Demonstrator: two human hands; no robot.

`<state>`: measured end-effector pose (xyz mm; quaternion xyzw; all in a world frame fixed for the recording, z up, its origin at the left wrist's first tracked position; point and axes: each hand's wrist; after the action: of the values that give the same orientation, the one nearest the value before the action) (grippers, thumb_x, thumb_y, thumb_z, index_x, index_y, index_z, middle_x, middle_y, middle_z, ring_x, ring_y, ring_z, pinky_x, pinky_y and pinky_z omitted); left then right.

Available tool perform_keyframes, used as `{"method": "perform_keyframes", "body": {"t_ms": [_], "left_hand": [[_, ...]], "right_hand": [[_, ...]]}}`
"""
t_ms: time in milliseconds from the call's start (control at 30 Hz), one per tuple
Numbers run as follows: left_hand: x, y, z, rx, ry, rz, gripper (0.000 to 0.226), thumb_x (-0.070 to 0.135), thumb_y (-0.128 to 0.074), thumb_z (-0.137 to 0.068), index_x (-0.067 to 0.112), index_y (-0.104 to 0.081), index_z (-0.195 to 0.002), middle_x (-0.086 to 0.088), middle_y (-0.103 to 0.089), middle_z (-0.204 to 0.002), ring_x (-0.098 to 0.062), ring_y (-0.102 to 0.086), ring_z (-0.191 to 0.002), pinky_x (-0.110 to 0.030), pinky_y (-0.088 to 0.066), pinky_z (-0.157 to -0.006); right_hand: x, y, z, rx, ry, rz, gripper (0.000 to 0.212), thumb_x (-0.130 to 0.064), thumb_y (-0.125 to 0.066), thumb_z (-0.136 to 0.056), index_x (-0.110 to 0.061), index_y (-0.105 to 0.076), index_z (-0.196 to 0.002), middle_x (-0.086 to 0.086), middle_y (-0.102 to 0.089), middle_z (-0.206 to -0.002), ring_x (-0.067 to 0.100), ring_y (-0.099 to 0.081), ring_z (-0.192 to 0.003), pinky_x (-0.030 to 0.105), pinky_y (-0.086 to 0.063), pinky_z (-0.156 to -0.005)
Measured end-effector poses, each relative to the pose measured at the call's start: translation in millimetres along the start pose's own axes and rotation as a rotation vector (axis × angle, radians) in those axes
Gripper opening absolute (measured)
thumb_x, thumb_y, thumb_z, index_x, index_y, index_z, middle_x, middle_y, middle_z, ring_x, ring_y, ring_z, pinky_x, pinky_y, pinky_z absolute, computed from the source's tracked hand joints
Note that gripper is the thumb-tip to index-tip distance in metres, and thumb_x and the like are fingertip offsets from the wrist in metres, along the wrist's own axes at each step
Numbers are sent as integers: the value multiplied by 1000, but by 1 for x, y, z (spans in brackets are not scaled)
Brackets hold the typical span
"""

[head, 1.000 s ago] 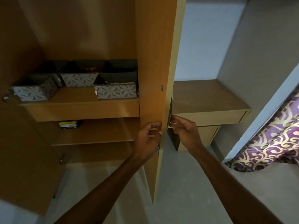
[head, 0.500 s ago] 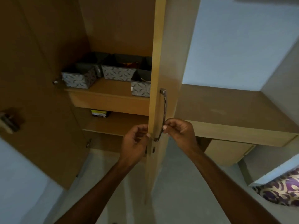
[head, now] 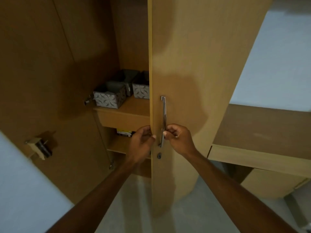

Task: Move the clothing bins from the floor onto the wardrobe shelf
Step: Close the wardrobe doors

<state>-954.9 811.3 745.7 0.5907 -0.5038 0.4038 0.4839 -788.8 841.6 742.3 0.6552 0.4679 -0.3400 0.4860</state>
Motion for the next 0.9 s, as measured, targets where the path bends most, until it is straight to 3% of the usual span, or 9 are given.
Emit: {"method": "perform_keyframes", "body": {"t_ms": [100,233,300,500,733,900], "left_hand": [[-5,13,-24,-30,-3,14,31,18,-57,-94,26,-60,-123,13,-68,-115,-1,-63,-105,-28,-52,-89],[-5,24,-58,-57,-3,34,28,23,-41,-102,43,-59,-111,24,-66,-107,12,-60,-99,-8,-46,-75],[-6,27,-74,-53,1,44,30,29,-34,-104,43,-59,-110,22,-66,-108,13,-60,-99,-4,-45,-72],[-17,35,-137,-72,61,81,42,42,-20,-103,39,-62,-101,20,-64,-106,15,-58,-96,-24,-43,-82],[-23,31,-212,-74,105,127,54,50,-9,-99,38,-62,-102,20,-65,-105,8,-58,-97,-22,-42,-75],[-32,26,-252,-82,119,145,59,61,-13,-92,36,-64,-105,17,-68,-105,1,-60,-102,-31,-46,-83]], "right_hand": [[6,-19,-25,13,13,57,6,-22,-67,-83,-20,-71,-87,-3,-69,-75,21,-67,-73,47,-58,-74],[9,-43,-58,56,34,157,12,-32,-62,-83,-21,-67,-85,-5,-67,-69,15,-63,-66,44,-56,-67],[12,-50,-75,69,42,209,15,-36,-60,-83,-21,-65,-83,-4,-66,-68,16,-63,-65,43,-55,-64],[19,-70,-129,91,28,293,19,-33,-61,-87,-17,-60,-77,-1,-64,-65,17,-61,-62,39,-51,-60],[27,-79,-196,105,37,389,20,-27,-61,-87,-17,-59,-71,0,-61,-60,18,-58,-57,35,-47,-55],[39,-79,-234,91,50,401,21,-30,-57,-86,-14,-59,-72,3,-63,-62,21,-59,-58,38,-48,-55]]}}
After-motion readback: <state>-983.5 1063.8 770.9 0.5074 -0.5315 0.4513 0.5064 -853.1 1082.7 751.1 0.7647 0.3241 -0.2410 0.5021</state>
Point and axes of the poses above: each hand's wrist, its own z-axis away from the middle knuckle, its own y-axis out of the back of the hand, x = y × z
